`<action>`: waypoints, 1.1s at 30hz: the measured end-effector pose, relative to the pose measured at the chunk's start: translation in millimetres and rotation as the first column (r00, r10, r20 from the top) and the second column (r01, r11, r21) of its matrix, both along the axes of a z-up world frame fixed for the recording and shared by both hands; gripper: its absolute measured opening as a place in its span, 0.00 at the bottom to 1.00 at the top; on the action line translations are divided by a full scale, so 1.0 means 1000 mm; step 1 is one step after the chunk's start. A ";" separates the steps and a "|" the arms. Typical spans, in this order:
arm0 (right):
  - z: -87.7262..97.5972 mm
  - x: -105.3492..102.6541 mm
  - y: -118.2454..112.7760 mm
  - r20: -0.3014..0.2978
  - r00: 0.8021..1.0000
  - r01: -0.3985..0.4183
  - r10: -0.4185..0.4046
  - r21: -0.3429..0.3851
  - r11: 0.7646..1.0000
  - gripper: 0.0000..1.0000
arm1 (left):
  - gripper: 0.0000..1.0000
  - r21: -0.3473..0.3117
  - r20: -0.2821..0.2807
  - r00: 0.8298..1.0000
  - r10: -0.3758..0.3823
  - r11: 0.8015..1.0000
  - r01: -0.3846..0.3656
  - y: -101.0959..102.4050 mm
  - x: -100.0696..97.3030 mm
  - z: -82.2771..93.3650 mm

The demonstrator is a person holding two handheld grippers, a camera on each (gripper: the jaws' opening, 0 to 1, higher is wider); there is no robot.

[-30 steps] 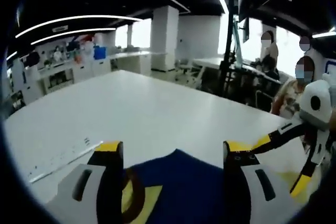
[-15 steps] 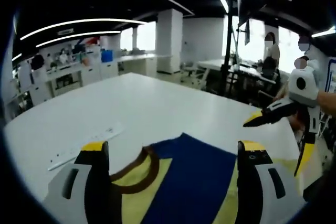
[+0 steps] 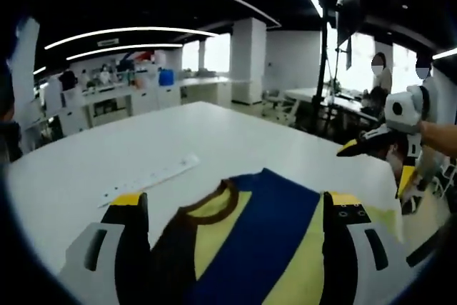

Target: Fold the garment on the visible template until the final outline fits inside the template.

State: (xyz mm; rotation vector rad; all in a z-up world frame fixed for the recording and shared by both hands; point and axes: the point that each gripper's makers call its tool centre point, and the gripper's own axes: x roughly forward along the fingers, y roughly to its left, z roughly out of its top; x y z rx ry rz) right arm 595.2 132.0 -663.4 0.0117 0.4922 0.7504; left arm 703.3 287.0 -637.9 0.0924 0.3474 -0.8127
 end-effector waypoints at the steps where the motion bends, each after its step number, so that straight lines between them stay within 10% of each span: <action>1: 0.001 -0.002 0.001 0.002 1.000 -0.004 0.004 -0.001 1.000 0.99 | 0.99 -0.005 0.004 1.000 0.010 1.000 -0.010 0.007 -0.003 0.002; 33: 0.002 -0.029 0.006 -0.016 0.998 -0.057 0.056 -0.025 0.998 0.99 | 0.99 0.067 -0.027 0.954 0.298 0.953 -0.295 0.161 -0.073 -0.023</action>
